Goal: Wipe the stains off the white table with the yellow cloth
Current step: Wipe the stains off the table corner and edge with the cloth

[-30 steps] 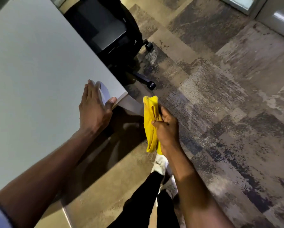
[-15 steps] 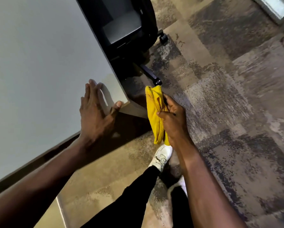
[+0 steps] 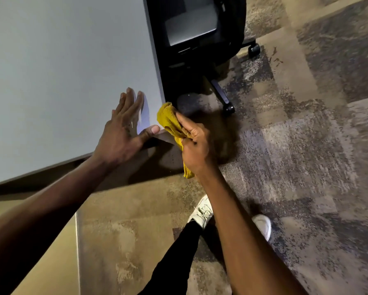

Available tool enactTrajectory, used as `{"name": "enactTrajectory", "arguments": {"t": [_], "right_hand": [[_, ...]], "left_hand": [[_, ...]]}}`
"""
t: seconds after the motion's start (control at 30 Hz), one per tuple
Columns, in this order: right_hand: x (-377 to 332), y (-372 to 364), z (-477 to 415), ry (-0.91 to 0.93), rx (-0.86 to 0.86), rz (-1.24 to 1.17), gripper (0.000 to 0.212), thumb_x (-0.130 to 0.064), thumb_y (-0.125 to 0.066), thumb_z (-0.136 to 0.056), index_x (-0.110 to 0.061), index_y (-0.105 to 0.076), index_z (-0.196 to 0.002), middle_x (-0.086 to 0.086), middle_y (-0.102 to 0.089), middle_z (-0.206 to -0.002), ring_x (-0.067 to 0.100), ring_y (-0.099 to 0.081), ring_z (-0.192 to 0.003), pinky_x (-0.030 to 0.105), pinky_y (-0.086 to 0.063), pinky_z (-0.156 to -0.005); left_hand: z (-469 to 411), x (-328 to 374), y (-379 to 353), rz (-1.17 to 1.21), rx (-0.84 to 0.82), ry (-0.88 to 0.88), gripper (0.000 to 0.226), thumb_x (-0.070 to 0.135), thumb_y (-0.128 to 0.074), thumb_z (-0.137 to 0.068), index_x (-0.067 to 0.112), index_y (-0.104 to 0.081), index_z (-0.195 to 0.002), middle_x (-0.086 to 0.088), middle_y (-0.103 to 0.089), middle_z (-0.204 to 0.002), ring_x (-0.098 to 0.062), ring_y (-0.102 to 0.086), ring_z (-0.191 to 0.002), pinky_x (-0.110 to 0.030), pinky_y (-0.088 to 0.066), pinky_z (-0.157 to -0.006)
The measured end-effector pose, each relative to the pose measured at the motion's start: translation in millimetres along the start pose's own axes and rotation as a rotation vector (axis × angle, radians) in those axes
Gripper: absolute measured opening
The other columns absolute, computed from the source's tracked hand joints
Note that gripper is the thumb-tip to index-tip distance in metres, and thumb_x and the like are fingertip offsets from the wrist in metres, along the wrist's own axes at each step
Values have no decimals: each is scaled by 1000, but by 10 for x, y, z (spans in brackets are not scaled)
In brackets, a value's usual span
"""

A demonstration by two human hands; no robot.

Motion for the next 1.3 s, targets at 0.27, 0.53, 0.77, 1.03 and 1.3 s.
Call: {"name": "enactTrajectory", "arguments": {"t": [0.27, 0.53, 0.77, 1.03, 1.3], "right_hand": [[4, -15, 167, 46, 48, 165, 68, 16, -47, -91, -25, -62, -142, 8, -54, -129, 24, -62, -118, 21, -49, -104], [87, -86, 182, 30, -20, 197, 57, -4, -65, -96, -24, -55, -149, 5, -53, -129, 20, -61, -119, 29, -53, -104], [155, 79, 115, -31, 108, 166, 45, -19, -71, -97, -16, -64, -141, 14, -65, -128, 27, -65, -116, 43, -56, -100], [-239, 0, -518, 145, 27, 232, 53, 4, -65, -94, -22, -64, -141, 3, -70, -133, 16, -66, -120, 13, -54, -97], [-5, -16, 205, 209, 168, 222, 48, 6, -64, -89, -16, -71, -131, 5, -68, -110, 19, -68, -100, 11, -54, -87]], "left_hand": [[14, 58, 24, -4, -16, 5, 98, 59, -61, -89, 26, -16, -170, 2, 0, -179, -15, 3, -166, -56, -17, -134], [12, 13, 10, 14, -17, -19, 96, 60, -59, -91, 27, -15, -170, 3, 2, -179, -15, 5, -166, -54, -11, -136], [-15, -45, -4, 1, -24, -45, 94, 63, -53, -93, 29, -11, -170, 4, 6, -179, -16, 7, -166, -54, -7, -136], [-20, -27, -6, -16, -26, -39, 94, 61, -52, -94, 26, -10, -170, 1, 7, -179, -18, 8, -166, -55, -7, -136], [-17, -4, 2, -9, -37, -38, 94, 57, -53, -94, 21, -11, -170, -2, 6, -179, -21, 8, -166, -56, -6, -135]]}}
Point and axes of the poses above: each hand's wrist, its own z-axis away from the middle knuckle, its own y-axis out of the back of the hand, x = y × z, the point moved 2 cm from there along -z, towards the middle knuckle
